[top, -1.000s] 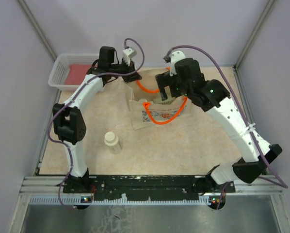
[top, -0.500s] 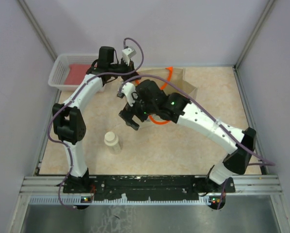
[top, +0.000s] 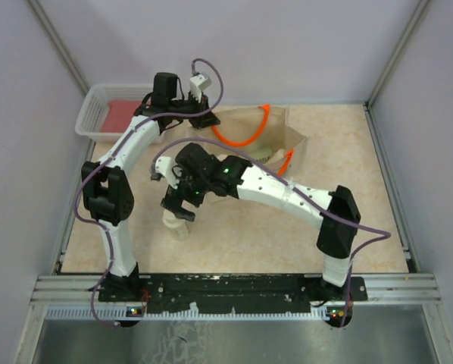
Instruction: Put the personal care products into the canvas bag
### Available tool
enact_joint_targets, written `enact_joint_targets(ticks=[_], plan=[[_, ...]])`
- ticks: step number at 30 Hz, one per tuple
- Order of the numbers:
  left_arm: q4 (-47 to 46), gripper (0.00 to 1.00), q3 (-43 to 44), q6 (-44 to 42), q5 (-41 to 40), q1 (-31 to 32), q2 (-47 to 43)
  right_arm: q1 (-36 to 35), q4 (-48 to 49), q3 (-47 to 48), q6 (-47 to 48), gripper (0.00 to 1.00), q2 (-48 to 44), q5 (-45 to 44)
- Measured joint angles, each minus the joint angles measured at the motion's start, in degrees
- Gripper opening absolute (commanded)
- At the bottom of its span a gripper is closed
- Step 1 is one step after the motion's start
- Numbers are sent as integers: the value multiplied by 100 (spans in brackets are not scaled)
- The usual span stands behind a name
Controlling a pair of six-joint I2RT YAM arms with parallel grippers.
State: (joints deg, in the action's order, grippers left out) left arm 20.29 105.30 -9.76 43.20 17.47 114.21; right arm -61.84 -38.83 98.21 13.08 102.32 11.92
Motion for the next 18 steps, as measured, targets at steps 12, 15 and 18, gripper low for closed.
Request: enact_joint_targets(ticks=[12,15,18], plan=[[33,0,2,39,35,-7,0,-474,-339,214,236,99,752,111],[35,0,2,26,37,-13,0,-542,-426,382,245,99,861,109],[35,0,2,26,35,-13,0,-568,-442,590,278,99,1064,44]])
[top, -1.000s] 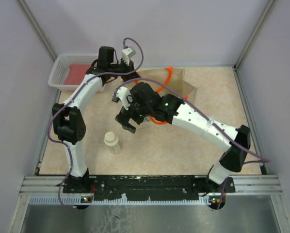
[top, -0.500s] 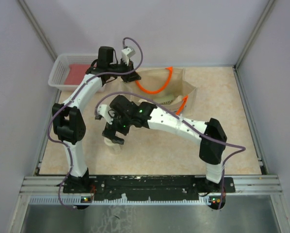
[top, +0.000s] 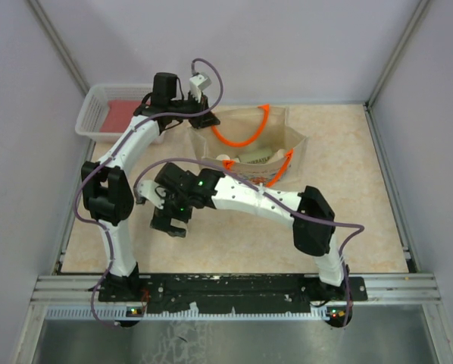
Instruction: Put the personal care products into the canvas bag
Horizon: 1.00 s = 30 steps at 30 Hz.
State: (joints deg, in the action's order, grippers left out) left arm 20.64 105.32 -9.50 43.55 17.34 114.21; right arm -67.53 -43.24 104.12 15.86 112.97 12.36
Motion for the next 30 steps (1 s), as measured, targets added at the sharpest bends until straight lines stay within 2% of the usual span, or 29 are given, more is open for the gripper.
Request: enact_joint_targets(ticks=[13,16,19,25,30], plan=[[11,0,0,-61,0,0,0,2,190,0,63,99,520,-345],[15,0,0,-66,-2,0,0,2,275,-63,61,94,522,-372],[15,0,-2,-66,0,-2,0,2,457,-140,57,81,522,-382],[15,0,-2,-63,0,-4,0,17,737,-299,4,33,522,-463],[15,0,-2,-63,0,-4,0,15,846,-393,-57,3,483,-505]])
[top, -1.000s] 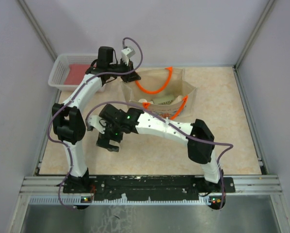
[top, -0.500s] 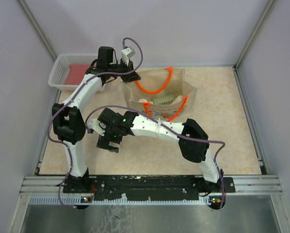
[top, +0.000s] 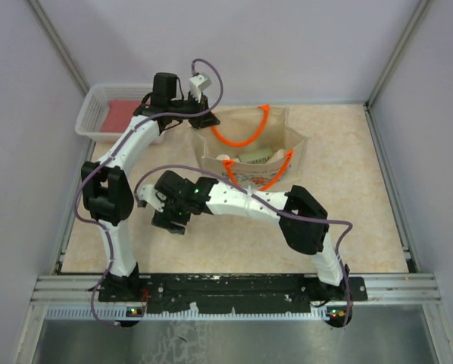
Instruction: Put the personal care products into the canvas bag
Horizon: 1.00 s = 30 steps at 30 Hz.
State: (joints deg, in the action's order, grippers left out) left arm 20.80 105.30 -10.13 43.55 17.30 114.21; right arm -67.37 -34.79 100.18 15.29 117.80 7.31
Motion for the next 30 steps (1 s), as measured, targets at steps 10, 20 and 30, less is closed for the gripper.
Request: enact_joint_targets(ticks=[10,20,30], plan=[[7,0,2,-2,0,0,0,328,450,-1397,-509,0,-1014,-188],[2,0,2,-2,-2,0,0,839,-1478,-1569,-1001,0,-2942,-315],[-2,0,0,-2,-4,0,2,2131,-2079,-927,-1443,0,-4898,-149]])
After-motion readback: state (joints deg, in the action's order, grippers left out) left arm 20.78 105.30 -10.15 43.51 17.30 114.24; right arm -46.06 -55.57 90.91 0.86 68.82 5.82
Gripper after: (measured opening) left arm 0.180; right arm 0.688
